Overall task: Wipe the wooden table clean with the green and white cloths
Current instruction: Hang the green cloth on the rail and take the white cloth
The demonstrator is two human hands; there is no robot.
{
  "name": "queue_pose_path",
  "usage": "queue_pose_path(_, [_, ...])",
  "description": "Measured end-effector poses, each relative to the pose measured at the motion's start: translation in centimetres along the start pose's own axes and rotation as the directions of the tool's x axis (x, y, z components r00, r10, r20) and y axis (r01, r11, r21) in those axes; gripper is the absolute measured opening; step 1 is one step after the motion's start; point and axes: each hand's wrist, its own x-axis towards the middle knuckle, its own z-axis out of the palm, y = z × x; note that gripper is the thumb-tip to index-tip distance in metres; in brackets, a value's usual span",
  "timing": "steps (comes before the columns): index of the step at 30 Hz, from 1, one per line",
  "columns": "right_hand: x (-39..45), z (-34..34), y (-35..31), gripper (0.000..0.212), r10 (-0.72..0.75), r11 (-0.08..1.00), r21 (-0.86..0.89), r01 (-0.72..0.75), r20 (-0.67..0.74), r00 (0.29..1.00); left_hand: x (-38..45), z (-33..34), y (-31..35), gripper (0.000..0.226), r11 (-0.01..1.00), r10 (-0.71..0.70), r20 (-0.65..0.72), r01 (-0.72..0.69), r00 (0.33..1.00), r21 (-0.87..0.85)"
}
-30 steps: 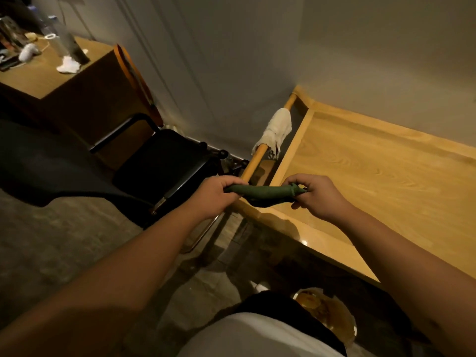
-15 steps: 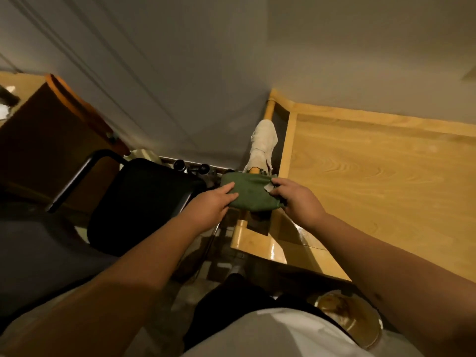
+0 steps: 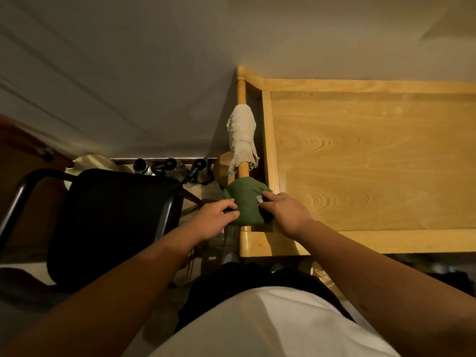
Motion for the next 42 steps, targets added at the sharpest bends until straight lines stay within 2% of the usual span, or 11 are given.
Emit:
queue_pose_path(2, [0.1,0.3,-0.8,0.057,0.055,0.998,0.031,-0.053,-0.053,0.997,0.8,-0.4,0.0,0.024,0.999,-0.033,-0.006,0.033,0.999,-0.038])
queue_pose_path(4, [0.2,0.5,-2.2,0.057,0.140,0.948,0.306,-0.084,-0.167,0.976,1.4,-0.2,0.2,0.044,0.993,-0.068,-0.033,0.064,0.997,-0.096])
queue_pose_path(8, [0.9,0.0,-5.7,0.062,0.272,0.368,0.917,-0.152,0.050,0.961,2.0,2.1,1.5,0.089,0.823,-0.167,0.047,0.165,0.985,-0.544])
queue_pose_path(10, [1.6,-0.2,-6.8,0.078,0.255,0.147,0.956,-0.253,0.210,0.944,2.2,3.6,2.0,0.081,0.715,-0.176,0.067,0.175,0.982,-0.677])
queue_pose_path(15, [2.2,-0.2,-6.5,0.084,0.181,0.032,0.957,-0.289,0.279,0.943,2.1,3.0,1.9,0.067,0.678,-0.183,0.105,0.202,0.978,-0.707])
queue_pose_path(17, [2.4,-0.2,-5.3,0.073,0.240,0.154,0.940,-0.304,0.263,0.935,2.4,0.9,1.4,0.051,0.763,-0.183,0.081,0.194,0.980,-0.617])
queue_pose_path(21, [4.8,-1.6,-1.7,0.043,0.478,0.640,0.711,-0.291,-0.073,0.875,4.5,-3.1,2.3,0.033,0.918,-0.232,-0.203,0.145,0.951,-0.369])
queue_pose_path(27, [11.4,-3.0,2.7,0.088,0.392,0.871,0.398,-0.288,-0.210,0.895,11.2,-6.2,2.7,0.090,0.964,0.043,-0.295,0.038,0.955,0.265])
queue_pose_path(30, [13.9,-2.5,3.5,0.105,0.342,0.931,0.212,-0.297,-0.223,0.913,13.9,-6.1,2.4,0.122,0.823,0.050,-0.225,0.088,0.973,0.562])
queue_pose_path(34, [16.3,-1.9,3.9,0.099,0.301,0.945,0.227,-0.238,-0.304,0.904,16.2,-4.9,2.5,0.124,0.771,0.070,-0.277,0.124,0.958,0.624])
queue_pose_path(42, [15.9,-4.3,5.7,0.022,0.152,0.988,0.080,-0.131,-0.374,0.915,16.1,-6.5,2.4,0.074,0.849,0.215,-0.454,0.065,0.865,0.525])
